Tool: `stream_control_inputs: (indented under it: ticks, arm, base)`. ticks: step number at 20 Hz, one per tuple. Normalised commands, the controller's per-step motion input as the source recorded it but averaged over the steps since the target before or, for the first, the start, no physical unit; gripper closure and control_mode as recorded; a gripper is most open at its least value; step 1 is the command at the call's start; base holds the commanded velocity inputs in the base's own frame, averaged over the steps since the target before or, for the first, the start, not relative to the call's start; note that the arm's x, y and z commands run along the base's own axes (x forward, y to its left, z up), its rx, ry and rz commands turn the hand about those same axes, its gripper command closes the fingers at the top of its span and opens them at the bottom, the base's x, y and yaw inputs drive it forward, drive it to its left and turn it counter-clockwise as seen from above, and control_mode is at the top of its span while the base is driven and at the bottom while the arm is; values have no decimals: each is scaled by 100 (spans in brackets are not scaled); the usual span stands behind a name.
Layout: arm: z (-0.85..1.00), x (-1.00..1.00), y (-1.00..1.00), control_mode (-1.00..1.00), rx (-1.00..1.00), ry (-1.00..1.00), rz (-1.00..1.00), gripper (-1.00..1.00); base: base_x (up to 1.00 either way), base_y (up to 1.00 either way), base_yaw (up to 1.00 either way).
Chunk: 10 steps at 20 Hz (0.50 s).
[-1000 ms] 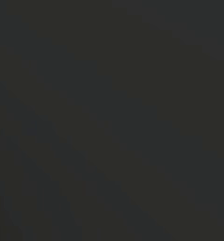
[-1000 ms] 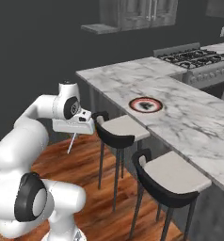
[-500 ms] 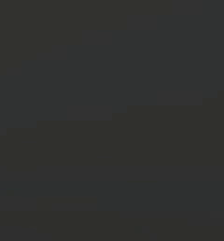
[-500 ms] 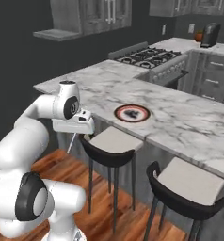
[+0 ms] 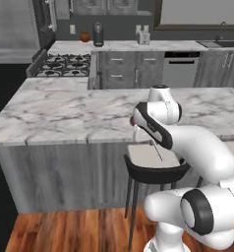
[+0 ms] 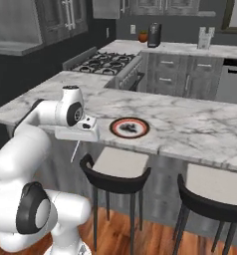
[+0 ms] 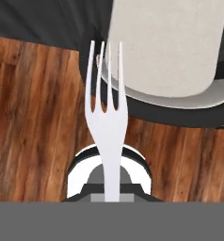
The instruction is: Take the fork and place it on the left side of the plate. Then take the spoon and place it on the right side of the plate. Make sure they're directly next to the plate.
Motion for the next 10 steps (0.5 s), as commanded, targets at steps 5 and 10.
stream_control_inputs:
  ticks: [5, 10]
  arm:
    - [0, 0, 0, 100, 0, 0, 0, 100]
    - [0, 0, 0, 100, 0, 0, 0, 100]
  base:
    - [23, 73, -39]
    - [0, 0, -1]
